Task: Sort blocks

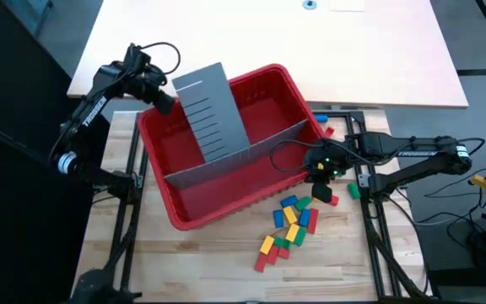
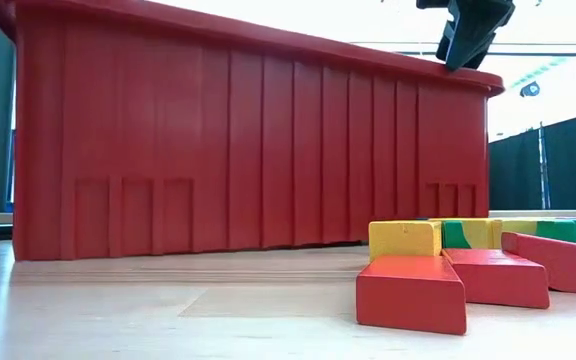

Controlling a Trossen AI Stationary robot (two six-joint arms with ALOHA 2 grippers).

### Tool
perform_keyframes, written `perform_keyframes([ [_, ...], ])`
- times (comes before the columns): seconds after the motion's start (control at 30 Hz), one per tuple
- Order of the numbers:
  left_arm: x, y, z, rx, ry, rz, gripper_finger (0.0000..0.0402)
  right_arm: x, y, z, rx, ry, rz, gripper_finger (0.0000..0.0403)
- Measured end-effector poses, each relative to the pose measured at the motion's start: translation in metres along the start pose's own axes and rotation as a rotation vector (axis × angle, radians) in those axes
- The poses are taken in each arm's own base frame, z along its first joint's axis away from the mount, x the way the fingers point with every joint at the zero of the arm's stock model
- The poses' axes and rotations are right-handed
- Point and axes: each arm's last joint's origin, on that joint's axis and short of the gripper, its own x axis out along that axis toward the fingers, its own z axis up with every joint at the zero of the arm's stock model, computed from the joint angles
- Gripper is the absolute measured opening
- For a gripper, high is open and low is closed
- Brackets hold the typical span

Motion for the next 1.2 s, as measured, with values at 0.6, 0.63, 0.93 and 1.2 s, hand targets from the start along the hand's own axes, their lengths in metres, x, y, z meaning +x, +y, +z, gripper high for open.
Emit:
perform_keyframes([
  [0.6, -0.042, -0.044, -0.032, 0.005, 0.025, -0.307, 0.0000, 0.001, -0.001, 0.003, -0.028, -0.025, -0.024, 0.0000],
  [0.63, -0.044, -0.048, -0.033, 0.017, 0.022, -0.322, 0.0000, 0.001, -0.001, 0.002, -0.029, -0.022, -0.025, 0.0000],
  [0.93, -0.046, -0.061, -0.032, 0.049, 0.021, -0.058, 0.0000, 0.000, -0.001, 0.002, -0.036, -0.019, -0.026, 0.0000],
  [1.2, -0.059, -0.058, -0.034, 0.027, -0.064, 0.110, 0.0000, -0.015, -0.005, -0.013, -0.027, 0.008, -0.095, 0.0000],
])
